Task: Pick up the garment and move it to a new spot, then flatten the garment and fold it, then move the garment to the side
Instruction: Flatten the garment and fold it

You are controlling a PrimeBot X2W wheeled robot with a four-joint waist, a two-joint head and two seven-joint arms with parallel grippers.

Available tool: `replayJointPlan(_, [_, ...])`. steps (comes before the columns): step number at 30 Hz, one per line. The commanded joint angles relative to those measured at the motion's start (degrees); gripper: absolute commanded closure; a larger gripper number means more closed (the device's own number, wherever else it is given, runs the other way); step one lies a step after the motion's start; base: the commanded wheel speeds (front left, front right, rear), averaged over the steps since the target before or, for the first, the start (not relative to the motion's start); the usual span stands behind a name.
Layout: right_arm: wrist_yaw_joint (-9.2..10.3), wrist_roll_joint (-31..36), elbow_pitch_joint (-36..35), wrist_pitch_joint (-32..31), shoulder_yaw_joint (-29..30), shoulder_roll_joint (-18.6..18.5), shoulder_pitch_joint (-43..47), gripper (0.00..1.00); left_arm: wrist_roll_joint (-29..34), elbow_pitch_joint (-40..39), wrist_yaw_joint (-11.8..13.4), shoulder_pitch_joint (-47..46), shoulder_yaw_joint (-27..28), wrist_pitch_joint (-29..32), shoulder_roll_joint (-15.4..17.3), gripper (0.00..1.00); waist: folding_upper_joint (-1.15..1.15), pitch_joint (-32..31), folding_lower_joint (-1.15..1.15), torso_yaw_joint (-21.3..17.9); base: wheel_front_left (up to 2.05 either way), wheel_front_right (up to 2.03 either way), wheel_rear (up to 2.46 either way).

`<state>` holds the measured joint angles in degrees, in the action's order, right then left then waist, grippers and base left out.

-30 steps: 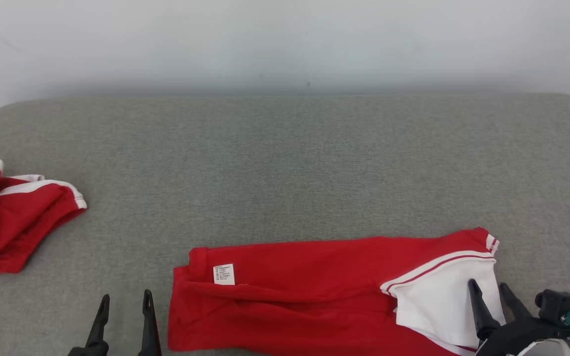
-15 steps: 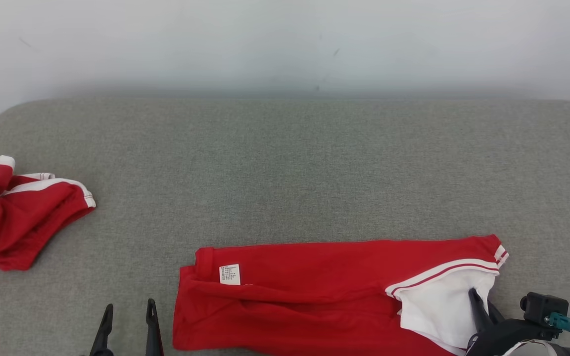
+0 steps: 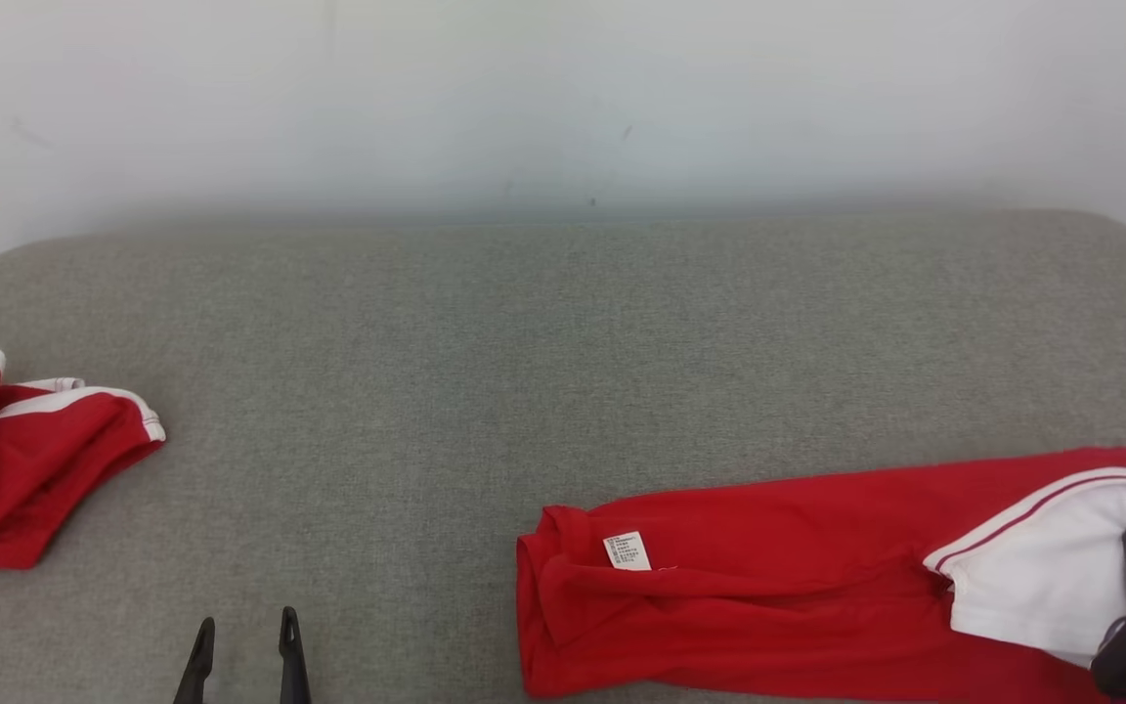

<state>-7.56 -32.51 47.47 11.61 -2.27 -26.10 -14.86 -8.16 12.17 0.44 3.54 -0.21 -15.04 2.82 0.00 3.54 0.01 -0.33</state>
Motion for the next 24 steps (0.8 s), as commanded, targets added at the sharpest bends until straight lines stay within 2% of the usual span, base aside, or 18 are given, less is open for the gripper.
replayJointPlan(1, [0.15, -0.6, -0.6, -0.1, 0.1, -0.5, -0.3, 1.0, -0.1, 0.2, -0.1, 1.1, 0.0, -0.1, 0.1, 0.0, 0.0, -0.4, -0.01, -0.7, 0.0, 0.0, 0.0])
replayJointPlan(6, [0.14, -4.8, -8.3, -2.2, -2.2, 2.0, 0.9, 1.0, -0.3, 0.2, 0.3, 1.4, -0.2, -0.1, 0.1, 0.0, 0.0, -0.9, -0.01, -2.0, 0.0, 0.0, 0.0])
replayJointPlan(14, [0.14, -13.8, -29.9, -9.1, -7.8, 8.2, 7.4, 1.0, -0.1, 0.7, -0.1, 2.0, -0.6, -0.1, 0.1, 0.0, 0.0, -2.1, -0.01, -1.9, 0.0, 0.0, 0.0])
replayJointPlan(19, [0.14, -14.1, -39.6, -13.0, -12.1, 13.1, 9.3, 1.0, 0.0, 0.9, -0.1, 2.1, -1.0, -0.1, 0.1, 0.0, 0.0, -2.5, -0.01, -1.4, 0.0, 0.0, 0.0])
replayJointPlan(24, [0.14, -11.9, -42.1, -15.3, -15.5, 17.8, 8.5, 1.0, -0.4, 1.3, -0.1, 1.4, -2.0, -0.1, 0.1, 0.0, 0.0, -2.4, -0.01, 0.1, 0.0, 0.0, 0.0])
